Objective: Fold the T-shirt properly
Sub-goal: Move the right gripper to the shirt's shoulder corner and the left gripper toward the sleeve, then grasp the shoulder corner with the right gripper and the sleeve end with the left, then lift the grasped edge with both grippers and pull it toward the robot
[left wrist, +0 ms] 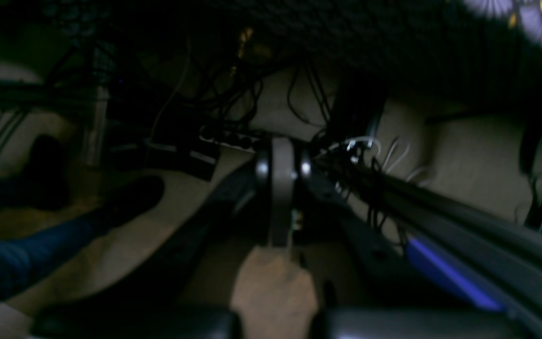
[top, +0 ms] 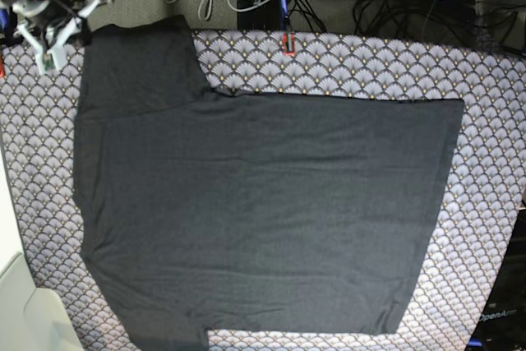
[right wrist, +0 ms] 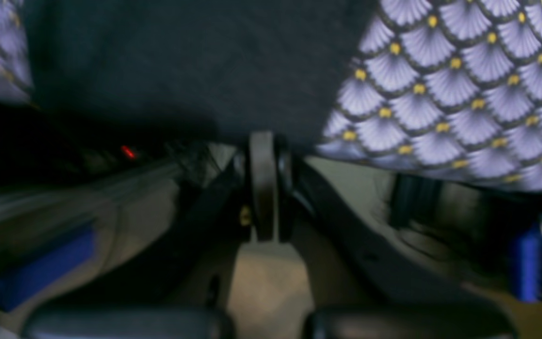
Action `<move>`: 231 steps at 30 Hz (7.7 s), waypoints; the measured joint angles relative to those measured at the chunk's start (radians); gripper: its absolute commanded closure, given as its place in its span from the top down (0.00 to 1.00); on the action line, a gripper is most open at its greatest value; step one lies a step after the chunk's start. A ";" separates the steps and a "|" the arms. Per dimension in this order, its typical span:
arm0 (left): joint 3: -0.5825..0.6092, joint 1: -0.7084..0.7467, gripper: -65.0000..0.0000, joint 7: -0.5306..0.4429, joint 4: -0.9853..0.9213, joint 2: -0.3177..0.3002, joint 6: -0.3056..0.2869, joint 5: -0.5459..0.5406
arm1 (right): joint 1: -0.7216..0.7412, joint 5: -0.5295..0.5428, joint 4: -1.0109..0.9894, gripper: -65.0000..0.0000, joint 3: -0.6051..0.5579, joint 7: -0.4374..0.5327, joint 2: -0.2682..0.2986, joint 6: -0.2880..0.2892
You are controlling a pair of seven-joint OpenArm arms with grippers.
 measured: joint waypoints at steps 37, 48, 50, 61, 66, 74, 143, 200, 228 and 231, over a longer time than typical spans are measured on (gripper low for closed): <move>-0.263 -0.457 0.49 0.481 -0.003 -0.160 0.000 -0.374 | 0.169 0.007 -0.180 0.40 0.018 -0.076 0.015 0.078; -0.320 -0.448 0.49 0.482 -0.003 -0.157 0.000 -0.381 | 0.253 0.037 -0.392 0.41 0.025 -0.032 0.027 0.082; -0.332 -0.438 0.49 0.476 -0.003 -0.157 0.000 -0.381 | 0.252 0.038 -0.393 0.41 0.025 -0.026 0.027 0.082; -0.335 -0.427 0.49 0.481 -0.003 -0.156 0.000 -0.381 | 0.219 0.044 -0.386 0.40 0.030 0.014 -0.001 0.080; -0.335 -0.427 0.49 0.481 -0.003 -0.156 0.000 -0.382 | 0.200 0.055 -0.381 0.34 0.030 0.038 -0.023 0.079; -0.335 -0.435 0.50 0.481 -0.003 -0.162 0.000 -0.375 | 0.202 0.059 -0.386 0.02 0.029 0.029 -0.026 0.079; -0.210 -0.879 0.20 0.272 -0.623 -0.237 -0.255 -0.090 | 0.202 0.064 -0.388 0.00 0.029 0.019 -0.026 0.079; -0.296 -0.940 0.01 0.521 -0.410 -0.237 -0.251 -0.073 | 0.311 0.009 -0.127 0.00 0.017 -0.007 0.050 0.100; -0.111 -1.174 0.01 0.527 -0.591 -0.225 -0.258 0.096 | 0.732 -0.156 -0.423 0.00 -0.127 -0.009 0.123 0.104; -0.092 -1.178 0.01 0.527 -0.591 -0.229 -0.255 0.106 | 0.758 -0.160 -0.423 0.00 -0.126 -0.008 0.128 0.104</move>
